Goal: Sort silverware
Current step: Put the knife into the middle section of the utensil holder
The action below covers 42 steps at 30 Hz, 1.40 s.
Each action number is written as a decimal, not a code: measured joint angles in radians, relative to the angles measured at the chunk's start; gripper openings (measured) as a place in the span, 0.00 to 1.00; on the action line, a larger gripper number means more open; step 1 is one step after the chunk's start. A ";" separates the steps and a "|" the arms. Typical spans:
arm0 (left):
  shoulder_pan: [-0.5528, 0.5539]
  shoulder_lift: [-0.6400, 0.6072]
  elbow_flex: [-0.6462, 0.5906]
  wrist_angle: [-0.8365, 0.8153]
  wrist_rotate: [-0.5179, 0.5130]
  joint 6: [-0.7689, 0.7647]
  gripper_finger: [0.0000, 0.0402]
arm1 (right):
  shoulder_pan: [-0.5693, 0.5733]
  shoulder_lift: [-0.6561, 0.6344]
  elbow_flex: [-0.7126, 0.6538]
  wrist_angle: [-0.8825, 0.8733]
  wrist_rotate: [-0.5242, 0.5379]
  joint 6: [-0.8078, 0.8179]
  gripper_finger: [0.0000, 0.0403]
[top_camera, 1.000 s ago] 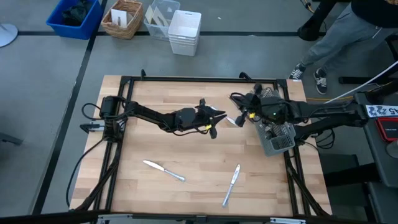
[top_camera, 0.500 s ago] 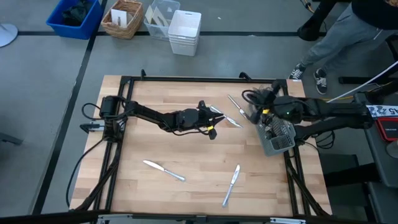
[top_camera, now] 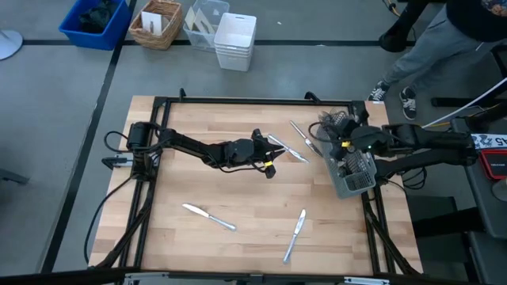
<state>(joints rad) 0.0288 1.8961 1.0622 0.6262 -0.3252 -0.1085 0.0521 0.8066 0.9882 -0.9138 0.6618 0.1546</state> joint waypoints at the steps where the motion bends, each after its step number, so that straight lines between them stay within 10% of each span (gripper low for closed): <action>1: 0.000 0.000 0.000 0.001 0.000 0.000 0.15 | 0.000 0.000 0.000 -0.035 -0.008 0.017 0.01; 26: 0.000 0.000 0.000 0.000 0.000 0.000 0.15 | 0.000 0.063 0.000 -0.132 0.060 0.103 0.02; 42: -0.011 -0.006 -0.001 -0.060 0.000 0.011 0.15 | 0.000 0.062 0.000 -0.159 0.019 0.102 0.23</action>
<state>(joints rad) 0.0177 1.8903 1.0615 0.5667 -0.3252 -0.0978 0.0521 0.8688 0.9878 -1.0733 0.6804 0.2569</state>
